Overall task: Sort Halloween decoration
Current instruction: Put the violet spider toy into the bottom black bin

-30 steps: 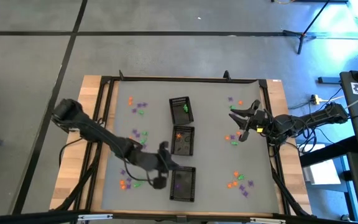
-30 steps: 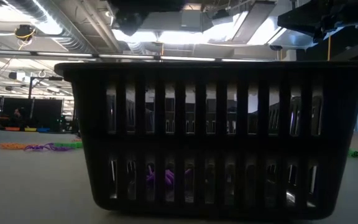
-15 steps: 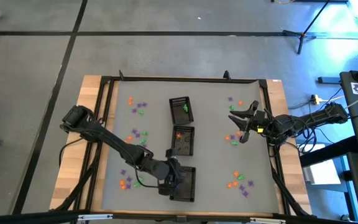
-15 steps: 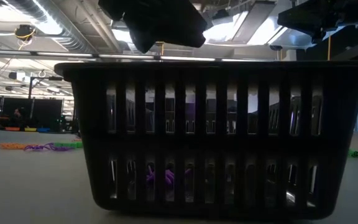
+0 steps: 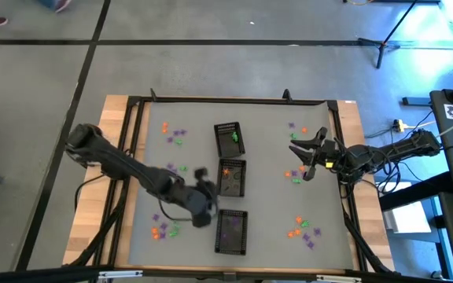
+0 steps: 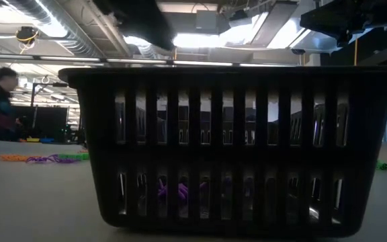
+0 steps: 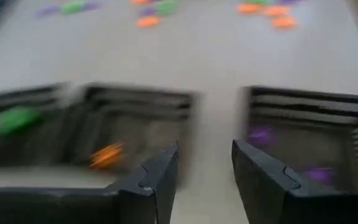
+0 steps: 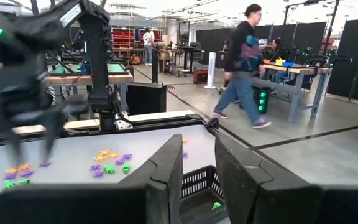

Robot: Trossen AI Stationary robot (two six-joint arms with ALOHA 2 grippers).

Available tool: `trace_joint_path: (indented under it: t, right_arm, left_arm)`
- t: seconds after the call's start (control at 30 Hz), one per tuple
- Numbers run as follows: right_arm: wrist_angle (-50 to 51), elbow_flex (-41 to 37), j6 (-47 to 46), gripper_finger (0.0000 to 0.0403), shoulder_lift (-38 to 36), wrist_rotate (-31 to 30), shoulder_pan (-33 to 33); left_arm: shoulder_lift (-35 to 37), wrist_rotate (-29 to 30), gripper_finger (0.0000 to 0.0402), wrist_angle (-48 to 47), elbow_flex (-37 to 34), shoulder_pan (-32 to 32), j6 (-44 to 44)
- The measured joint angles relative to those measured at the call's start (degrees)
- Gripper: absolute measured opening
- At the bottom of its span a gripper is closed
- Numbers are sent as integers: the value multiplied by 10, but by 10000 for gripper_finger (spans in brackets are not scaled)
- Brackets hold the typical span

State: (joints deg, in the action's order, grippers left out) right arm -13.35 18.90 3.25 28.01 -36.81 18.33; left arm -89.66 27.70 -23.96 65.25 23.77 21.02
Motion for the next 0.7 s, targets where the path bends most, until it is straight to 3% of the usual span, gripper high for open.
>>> trace_joint_path:
  t: [0.2,0.3,0.4,0.6,0.7]
  right_arm:
    - [6,0,0,92,0,0,0]
    - [18,0,0,92,0,0,0]
    - [21,0,0,92,0,0,0]
    - [35,0,0,92,0,0,0]
    - [39,0,0,92,0,0,0]
  left_arm:
    - [90,192,141,-132,0,-11,173]
    - [107,242,141,-163,0,-15,260]
    - [106,234,141,-198,1,-30,310]
    - [79,148,136,-375,-1,-89,489]
    - [76,116,135,-402,0,-110,535]
